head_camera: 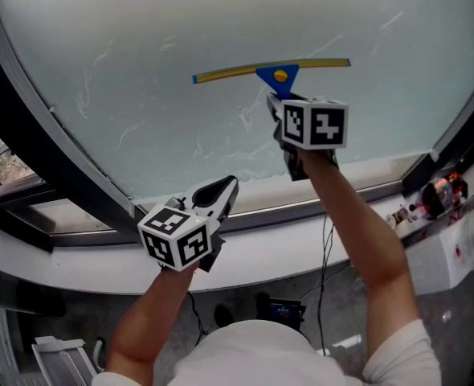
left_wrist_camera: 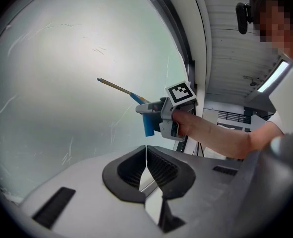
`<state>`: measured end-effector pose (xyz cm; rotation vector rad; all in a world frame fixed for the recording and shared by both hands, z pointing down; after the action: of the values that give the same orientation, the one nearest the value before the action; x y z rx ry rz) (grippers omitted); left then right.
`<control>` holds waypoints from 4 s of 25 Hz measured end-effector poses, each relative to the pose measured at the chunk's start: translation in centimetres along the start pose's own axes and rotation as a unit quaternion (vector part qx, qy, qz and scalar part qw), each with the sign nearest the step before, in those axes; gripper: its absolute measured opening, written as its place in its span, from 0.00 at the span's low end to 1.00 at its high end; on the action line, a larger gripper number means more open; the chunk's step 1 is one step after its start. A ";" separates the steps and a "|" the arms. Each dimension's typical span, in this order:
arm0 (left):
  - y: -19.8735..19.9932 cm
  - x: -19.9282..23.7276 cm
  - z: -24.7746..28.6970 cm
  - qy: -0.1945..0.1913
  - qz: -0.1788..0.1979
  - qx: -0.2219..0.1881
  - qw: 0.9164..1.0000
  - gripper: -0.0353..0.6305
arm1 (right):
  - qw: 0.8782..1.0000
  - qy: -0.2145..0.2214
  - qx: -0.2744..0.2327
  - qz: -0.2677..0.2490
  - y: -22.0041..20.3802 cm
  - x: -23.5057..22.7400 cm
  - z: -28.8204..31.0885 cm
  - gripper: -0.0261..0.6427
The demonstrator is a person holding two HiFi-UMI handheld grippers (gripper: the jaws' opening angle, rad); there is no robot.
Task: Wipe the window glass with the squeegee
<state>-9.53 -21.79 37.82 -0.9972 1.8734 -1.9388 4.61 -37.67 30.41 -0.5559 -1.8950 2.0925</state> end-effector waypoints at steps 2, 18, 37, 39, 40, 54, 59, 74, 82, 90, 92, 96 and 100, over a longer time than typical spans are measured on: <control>-0.4 0.1 -0.1 0.001 -0.002 0.003 1.000 0.10 | 1.000 0.000 0.005 0.002 -0.7 0.0 0.1 0.24; -3.8 1.0 -0.3 0.017 -0.025 0.032 0.999 0.10 | 0.999 0.003 0.039 0.008 -7.0 -0.7 0.4 0.24; -7.8 1.9 0.8 0.029 -0.053 0.064 0.996 0.09 | 0.996 0.008 0.083 0.023 -14.8 -1.8 0.8 0.24; -8.2 2.0 0.9 0.030 -0.055 0.068 0.996 0.10 | 0.996 0.009 0.089 0.024 -15.7 -1.9 0.8 0.24; -8.4 2.0 0.9 0.030 -0.057 0.070 0.996 0.10 | 0.995 0.010 0.092 0.025 -16.1 -2.0 0.8 0.24; -11.8 2.9 1.2 0.041 -0.081 0.094 0.991 0.09 | 0.992 0.011 0.117 0.048 -20.8 -2.5 1.6 0.24; -12.9 3.4 1.2 0.046 -0.090 0.101 0.990 0.10 | 0.990 0.012 0.130 0.050 -22.3 -2.8 1.9 0.24; -15.5 4.1 1.4 0.055 -0.107 0.122 0.985 0.09 | 0.983 0.009 0.178 0.035 -28.0 -3.3 1.9 0.24; -16.7 4.1 1.3 0.056 -0.115 0.131 0.983 0.10 | 0.979 0.003 0.203 0.024 -30.7 -3.7 1.8 0.24; -17.9 4.5 1.0 0.062 -0.121 0.141 0.981 0.10 | 0.974 0.000 0.223 0.029 -33.3 -4.0 1.8 0.24; -18.2 4.7 1.0 0.063 -0.123 0.143 0.980 0.10 | 0.973 -0.002 0.230 0.029 -34.1 -4.1 1.8 0.24; -18.7 4.8 1.0 0.064 -0.126 0.149 0.979 0.10 | 0.970 -0.004 0.240 0.038 -35.5 -4.0 1.9 0.24; -19.1 5.1 1.0 0.065 -0.127 0.153 0.978 0.10 | 0.967 -0.005 0.249 0.051 -36.9 -3.9 2.0 0.24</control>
<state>-7.49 -23.27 57.41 -1.0766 1.5002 -2.4015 4.96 -37.03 67.54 -0.5291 -1.2833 2.5126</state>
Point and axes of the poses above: the fingertips, and each gripper's own axes: z forward along the fingers, x to its left, y out of its top, the point moved 5 cm from there along -z, backward along the fingers, and after that the axes turned 12 degrees about -x, right-handed, at the moved point
